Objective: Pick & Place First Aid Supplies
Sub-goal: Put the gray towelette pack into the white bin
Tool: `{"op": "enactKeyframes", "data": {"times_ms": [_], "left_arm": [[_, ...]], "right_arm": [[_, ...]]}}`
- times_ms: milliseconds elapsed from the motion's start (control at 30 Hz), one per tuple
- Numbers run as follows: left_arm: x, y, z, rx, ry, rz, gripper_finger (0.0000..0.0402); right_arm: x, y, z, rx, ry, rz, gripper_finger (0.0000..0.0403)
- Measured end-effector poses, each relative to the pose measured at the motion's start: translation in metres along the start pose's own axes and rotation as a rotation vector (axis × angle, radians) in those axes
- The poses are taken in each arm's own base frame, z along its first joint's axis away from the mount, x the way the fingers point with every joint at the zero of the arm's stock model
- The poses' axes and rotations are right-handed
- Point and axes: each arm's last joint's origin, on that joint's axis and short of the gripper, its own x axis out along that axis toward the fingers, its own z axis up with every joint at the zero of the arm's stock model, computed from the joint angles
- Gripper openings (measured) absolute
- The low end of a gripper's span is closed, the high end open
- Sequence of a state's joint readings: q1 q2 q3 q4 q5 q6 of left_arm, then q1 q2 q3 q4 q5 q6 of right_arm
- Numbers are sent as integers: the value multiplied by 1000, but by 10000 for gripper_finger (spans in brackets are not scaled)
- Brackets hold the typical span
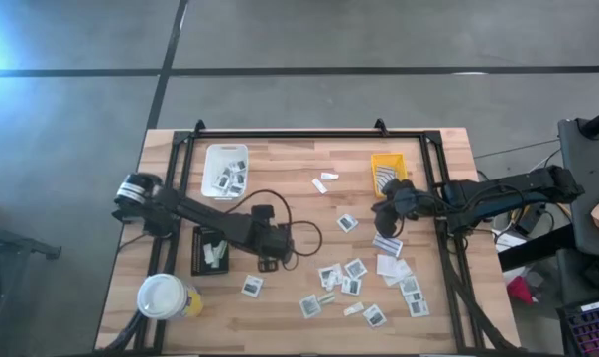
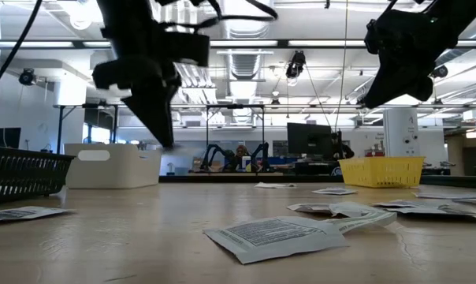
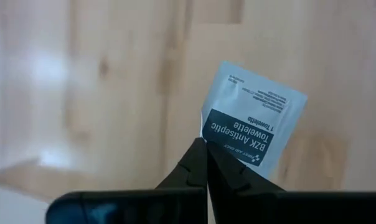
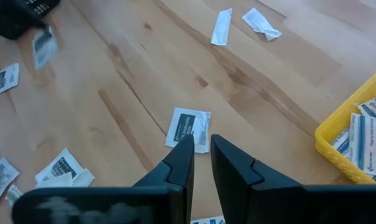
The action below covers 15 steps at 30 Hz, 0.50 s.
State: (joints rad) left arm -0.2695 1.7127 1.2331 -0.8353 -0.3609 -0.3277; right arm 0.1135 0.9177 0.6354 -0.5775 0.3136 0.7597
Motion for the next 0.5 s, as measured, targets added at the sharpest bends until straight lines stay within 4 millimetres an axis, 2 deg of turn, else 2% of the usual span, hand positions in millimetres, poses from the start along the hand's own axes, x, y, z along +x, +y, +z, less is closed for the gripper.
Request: {"op": "enactKeyframes", "data": {"times_ms": [233,500], "left_arm": [[-43,27,-13,-76,-41,93,0],[-88,67,-37,-232,-142,259,0]], "right_arm": [[-2,6,-4,-25,1,36,52],[-4,12,-7,-28,-2,73,52]]}}
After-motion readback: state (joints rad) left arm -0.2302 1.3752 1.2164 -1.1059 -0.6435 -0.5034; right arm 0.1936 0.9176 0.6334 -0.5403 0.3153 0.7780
